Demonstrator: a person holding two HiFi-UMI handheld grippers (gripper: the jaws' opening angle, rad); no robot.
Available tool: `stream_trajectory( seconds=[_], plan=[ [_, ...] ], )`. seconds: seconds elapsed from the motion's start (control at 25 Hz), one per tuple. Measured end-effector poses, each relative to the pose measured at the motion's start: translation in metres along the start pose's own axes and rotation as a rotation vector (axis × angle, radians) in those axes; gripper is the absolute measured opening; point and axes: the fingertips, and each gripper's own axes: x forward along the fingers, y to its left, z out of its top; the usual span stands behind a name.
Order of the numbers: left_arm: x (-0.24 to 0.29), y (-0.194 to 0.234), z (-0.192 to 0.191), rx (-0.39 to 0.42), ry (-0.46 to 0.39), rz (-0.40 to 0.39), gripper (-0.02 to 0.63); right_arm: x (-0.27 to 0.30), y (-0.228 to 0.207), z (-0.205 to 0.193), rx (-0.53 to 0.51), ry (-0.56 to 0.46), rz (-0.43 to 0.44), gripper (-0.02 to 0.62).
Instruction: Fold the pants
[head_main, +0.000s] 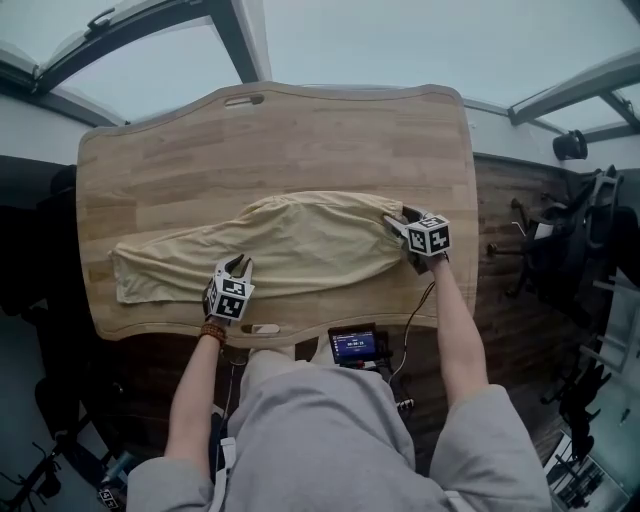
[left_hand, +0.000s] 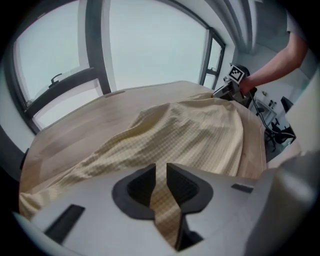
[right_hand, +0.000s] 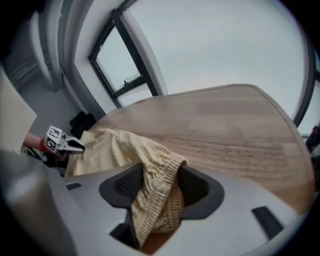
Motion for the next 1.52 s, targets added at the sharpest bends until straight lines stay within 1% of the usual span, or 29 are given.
stream_trajectory(
  seconds=[0.08,0.12,0.2,0.28,0.32,0.36,0.4,0.44,0.48,0.56,0.64,0.68,0.72,0.76,0.8,0.84,0.92,1.0,1.04,1.16,1.2,1.24,1.28,1.32,1.36,1.4,1.44,1.48,1.52],
  plan=[
    [0.011,-0.014,0.009,-0.011,0.009,-0.011,0.071,0.007,-0.002,-0.003,-0.066,0.057,-0.057,0.162],
    [0.016,-0.02,0.013,-0.016,0.015,-0.017,0.071,0.007,-0.006,-0.003,-0.084,0.079,-0.076,0.147],
    [0.023,-0.029,0.021,-0.024,0.019,-0.024,0.071,0.001,-0.024,-0.003,-0.047,0.094,-0.117,0.132],
    [0.023,-0.034,0.03,-0.028,0.006,-0.022,0.071,-0.013,-0.052,0.001,0.031,0.05,-0.175,0.132],
    [0.022,-0.033,0.034,-0.032,-0.005,-0.019,0.071,-0.021,-0.064,0.005,0.057,0.005,-0.185,0.137],
    [0.02,-0.032,0.037,-0.037,-0.015,-0.014,0.071,-0.029,-0.071,0.01,0.07,-0.047,-0.176,0.162],
    [0.017,-0.029,0.039,-0.041,-0.024,-0.006,0.071,-0.038,-0.076,0.013,0.076,-0.09,-0.156,0.221],
    [0.014,-0.026,0.039,-0.046,-0.031,0.003,0.071,-0.045,-0.079,0.01,0.078,-0.108,-0.138,0.25],
    [0.011,-0.021,0.037,-0.054,-0.036,0.013,0.071,-0.051,-0.082,0.002,0.08,-0.098,-0.126,0.25],
    [0.004,-0.008,0.027,-0.085,-0.045,0.042,0.071,-0.053,-0.082,-0.021,0.08,-0.031,-0.102,0.258],
    [-0.004,0.007,0.012,-0.136,-0.043,0.073,0.071,-0.049,-0.078,-0.035,0.087,0.004,-0.101,0.262],
    [-0.008,0.013,0.001,-0.165,-0.03,0.083,0.071,-0.049,-0.078,-0.037,0.094,0.01,-0.128,0.253],
    [-0.012,0.018,-0.01,-0.19,-0.014,0.09,0.071,-0.049,-0.079,-0.039,0.098,0.02,-0.169,0.228],
    [-0.015,0.022,-0.02,-0.212,-0.001,0.097,0.071,-0.048,-0.081,-0.04,0.1,0.037,-0.208,0.183],
    [-0.017,0.027,-0.03,-0.232,0.009,0.105,0.071,-0.047,-0.08,-0.041,0.101,0.057,-0.235,0.156],
    [-0.02,0.032,-0.038,-0.253,0.015,0.114,0.071,-0.046,-0.078,-0.041,0.106,0.076,-0.246,0.124],
    [-0.024,0.04,-0.049,-0.292,0.014,0.127,0.071,-0.048,-0.074,-0.038,0.137,0.091,-0.243,0.089],
    [-0.029,0.047,-0.056,-0.321,0.002,0.135,0.071,-0.059,-0.069,-0.025,0.198,0.064,-0.223,0.072],
    [-0.031,0.05,-0.058,-0.334,-0.006,0.136,0.071,-0.065,-0.064,-0.017,0.237,0.039,-0.198,0.072],
    [-0.043,0.064,-0.069,-0.363,-0.027,0.149,0.071,-0.077,-0.033,0.013,0.339,-0.038,-0.079,0.069],
    [-0.049,0.07,-0.075,-0.366,-0.029,0.162,0.071,-0.08,-0.022,0.022,0.353,-0.053,-0.054,0.069],
    [-0.054,0.076,-0.081,-0.368,-0.031,0.182,0.071,-0.085,-0.014,0.027,0.353,-0.058,-0.049,0.069],
    [-0.059,0.085,-0.088,-0.377,-0.034,0.212,0.072,-0.091,-0.012,0.028,0.345,-0.056,-0.063,0.069],
    [-0.064,0.1,-0.096,-0.405,-0.042,0.252,0.08,-0.098,-0.013,0.027,0.334,-0.051,-0.088,0.069],
    [-0.073,0.122,-0.108,-0.464,-0.055,0.302,0.097,-0.103,-0.014,0.025,0.325,-0.047,-0.113,0.069],
    [-0.084,0.149,-0.127,-0.556,-0.071,0.361,0.13,-0.105,-0.014,0.023,0.319,-0.047,-0.132,0.069],
    [-0.1,0.179,-0.152,-0.677,-0.087,0.429,0.173,-0.105,-0.012,0.021,0.315,-0.05,-0.148,0.069],
    [-0.118,0.208,-0.181,-0.817,-0.106,0.5,0.22,-0.104,-0.009,0.02,0.313,-0.052,-0.164,0.069],
    [-0.135,0.232,-0.211,-0.962,-0.128,0.567,0.24,-0.103,-0.007,0.019,0.312,-0.055,-0.181,0.069]
  ],
)
